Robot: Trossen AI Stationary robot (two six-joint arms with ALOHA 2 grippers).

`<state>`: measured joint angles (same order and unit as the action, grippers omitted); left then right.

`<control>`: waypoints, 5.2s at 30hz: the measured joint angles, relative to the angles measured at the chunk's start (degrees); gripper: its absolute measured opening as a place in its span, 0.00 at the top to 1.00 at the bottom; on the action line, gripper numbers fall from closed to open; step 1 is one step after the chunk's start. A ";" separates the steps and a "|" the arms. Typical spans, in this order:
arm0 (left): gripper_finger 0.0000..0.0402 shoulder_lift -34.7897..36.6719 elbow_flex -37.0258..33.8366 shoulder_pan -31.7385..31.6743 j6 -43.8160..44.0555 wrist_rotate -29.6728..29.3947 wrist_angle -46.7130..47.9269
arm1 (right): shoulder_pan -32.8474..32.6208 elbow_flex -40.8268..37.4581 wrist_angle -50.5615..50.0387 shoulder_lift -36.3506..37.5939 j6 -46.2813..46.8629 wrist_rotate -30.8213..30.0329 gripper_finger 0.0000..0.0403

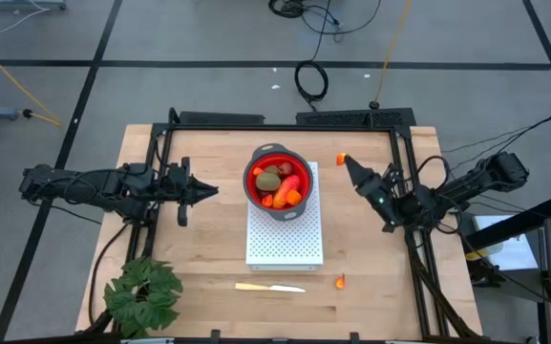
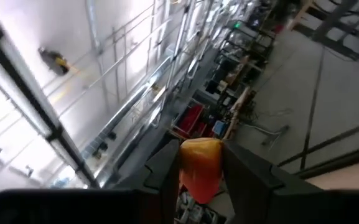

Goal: Pick & Place Fruit
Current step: Put the peach into the red strainer bowl on the shelf

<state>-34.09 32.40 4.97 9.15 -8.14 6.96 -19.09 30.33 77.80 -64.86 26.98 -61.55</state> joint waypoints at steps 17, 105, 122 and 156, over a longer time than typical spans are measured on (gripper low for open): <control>0.95 -0.02 0.00 0.00 0.07 0.00 0.01 | -0.02 5.89 -16.32 -0.02 -18.18 16.86 0.74; 0.95 -0.04 0.00 -0.02 -0.31 0.11 0.50 | 15.44 35.80 -85.78 -10.57 -32.32 51.13 0.66; 0.95 -0.04 0.00 0.00 0.35 0.09 0.52 | -7.60 35.78 -93.47 -7.38 -27.18 51.21 0.97; 0.95 -0.04 0.00 0.00 2.99 0.09 1.48 | -20.02 35.80 -113.83 -23.15 -12.70 64.86 0.91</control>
<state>-34.13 32.40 4.97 12.13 -8.05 8.44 -39.11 66.13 -36.03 -88.01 14.28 3.31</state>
